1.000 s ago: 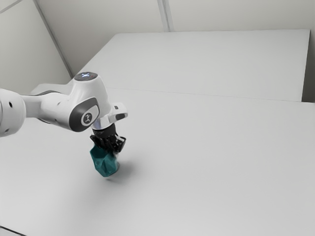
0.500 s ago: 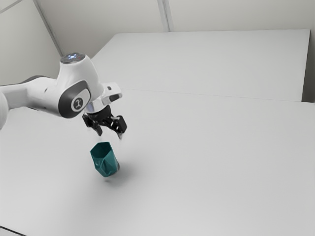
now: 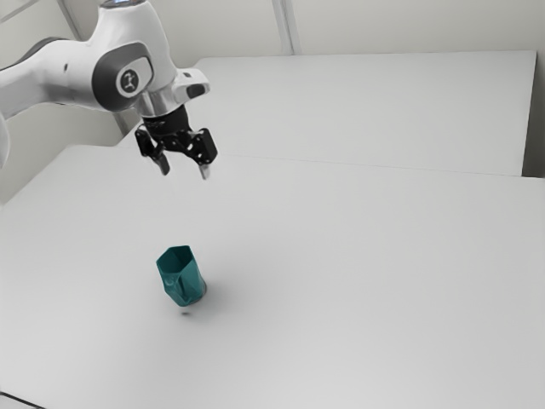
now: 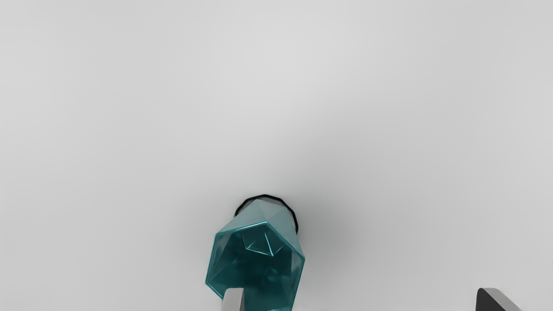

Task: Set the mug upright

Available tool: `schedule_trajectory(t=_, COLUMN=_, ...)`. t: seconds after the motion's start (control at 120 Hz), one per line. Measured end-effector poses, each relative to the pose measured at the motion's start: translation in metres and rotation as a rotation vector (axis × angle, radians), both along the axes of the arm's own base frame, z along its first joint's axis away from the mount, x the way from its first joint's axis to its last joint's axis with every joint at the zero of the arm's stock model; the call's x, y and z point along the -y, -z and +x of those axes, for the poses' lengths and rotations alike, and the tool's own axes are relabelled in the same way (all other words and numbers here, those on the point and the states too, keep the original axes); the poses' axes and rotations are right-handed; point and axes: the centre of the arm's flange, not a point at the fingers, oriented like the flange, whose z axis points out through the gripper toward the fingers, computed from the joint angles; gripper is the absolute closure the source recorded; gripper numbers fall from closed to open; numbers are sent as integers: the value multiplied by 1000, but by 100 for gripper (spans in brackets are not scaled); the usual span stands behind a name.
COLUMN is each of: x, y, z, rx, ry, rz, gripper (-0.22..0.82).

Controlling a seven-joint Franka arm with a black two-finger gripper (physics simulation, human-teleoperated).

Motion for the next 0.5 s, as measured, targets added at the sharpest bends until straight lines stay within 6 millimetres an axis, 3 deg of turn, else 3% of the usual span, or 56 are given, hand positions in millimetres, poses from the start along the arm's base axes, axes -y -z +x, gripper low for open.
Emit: schedule_trajectory(t=0.5, x=-2, y=-58, z=17, rx=-2, ry=-10, rz=6, gripper=2)
